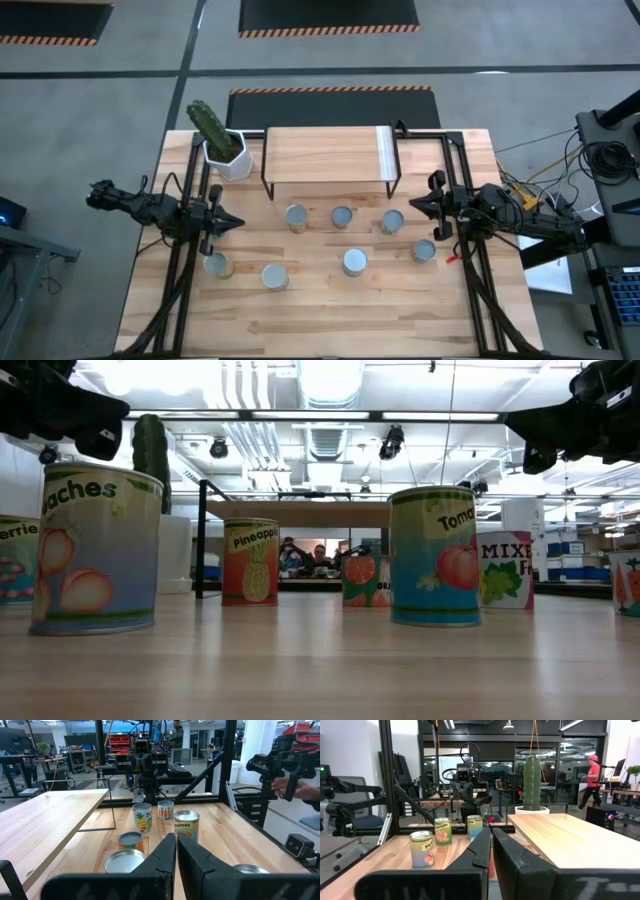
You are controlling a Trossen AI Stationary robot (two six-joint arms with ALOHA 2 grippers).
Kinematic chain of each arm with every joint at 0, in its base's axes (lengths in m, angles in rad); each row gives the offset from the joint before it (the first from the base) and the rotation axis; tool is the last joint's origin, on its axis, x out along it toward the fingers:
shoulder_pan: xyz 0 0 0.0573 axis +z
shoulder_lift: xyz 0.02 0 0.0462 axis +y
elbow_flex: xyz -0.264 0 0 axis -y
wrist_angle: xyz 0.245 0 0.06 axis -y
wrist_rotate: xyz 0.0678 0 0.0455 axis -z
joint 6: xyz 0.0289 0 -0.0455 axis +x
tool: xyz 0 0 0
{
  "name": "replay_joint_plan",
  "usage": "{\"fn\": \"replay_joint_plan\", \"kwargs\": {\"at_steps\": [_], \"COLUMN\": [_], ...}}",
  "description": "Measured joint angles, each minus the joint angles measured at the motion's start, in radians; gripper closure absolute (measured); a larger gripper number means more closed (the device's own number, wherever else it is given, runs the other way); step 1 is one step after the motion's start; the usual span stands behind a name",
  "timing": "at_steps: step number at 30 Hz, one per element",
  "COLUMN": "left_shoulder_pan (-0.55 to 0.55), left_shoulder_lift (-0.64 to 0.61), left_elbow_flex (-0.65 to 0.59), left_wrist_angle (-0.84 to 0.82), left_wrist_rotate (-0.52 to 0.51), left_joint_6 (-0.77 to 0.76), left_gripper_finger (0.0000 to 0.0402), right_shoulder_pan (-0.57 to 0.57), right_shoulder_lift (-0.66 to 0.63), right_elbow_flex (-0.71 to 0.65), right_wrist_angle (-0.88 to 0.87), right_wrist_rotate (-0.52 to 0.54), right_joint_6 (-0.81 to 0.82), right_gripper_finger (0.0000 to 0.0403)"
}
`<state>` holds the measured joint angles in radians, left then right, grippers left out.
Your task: Pick and place cans onto a shelf
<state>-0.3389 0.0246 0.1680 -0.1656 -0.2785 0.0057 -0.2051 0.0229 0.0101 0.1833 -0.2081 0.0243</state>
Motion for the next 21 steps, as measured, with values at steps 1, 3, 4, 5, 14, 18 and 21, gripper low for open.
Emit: {"fn": "replay_joint_plan", "kwargs": {"at_steps": [1,3,4,5,14,18,21], "left_shoulder_pan": [0.000,0.000,0.000,0.000,0.000,0.000,0.000], "left_shoulder_lift": [0.000,0.000,0.000,0.000,0.000,0.000,0.000], "left_elbow_flex": [0.000,0.000,0.000,0.000,0.000,0.000,0.000], "left_wrist_angle": [0.000,0.000,0.000,0.000,0.211,0.349,0.446], "left_wrist_rotate": [0.000,0.000,0.000,0.000,0.000,-0.001,-0.007], "left_joint_6": [0.000,0.000,0.001,0.007,-0.110,-0.120,-0.109], "left_gripper_finger": [0.0402,0.0402,0.0402,0.0402,0.0402,0.0402,0.0402], "right_shoulder_pan": [0.000,0.000,0.000,0.000,0.000,0.000,0.000], "right_shoulder_lift": [0.000,0.000,0.000,0.000,0.000,0.000,0.000], "right_elbow_flex": [0.000,0.000,0.000,0.000,0.000,0.000,0.000], "right_wrist_angle": [0.000,0.000,0.000,0.000,0.014,0.059,0.080], "right_wrist_rotate": [0.000,0.000,0.000,0.000,0.026,0.087,0.104], "right_joint_6": [0.000,0.001,0.001,0.000,0.361,0.313,0.258], "right_gripper_finger": [0.0394,0.0394,0.0394,0.0394,0.0394,0.0394,0.0394]}}
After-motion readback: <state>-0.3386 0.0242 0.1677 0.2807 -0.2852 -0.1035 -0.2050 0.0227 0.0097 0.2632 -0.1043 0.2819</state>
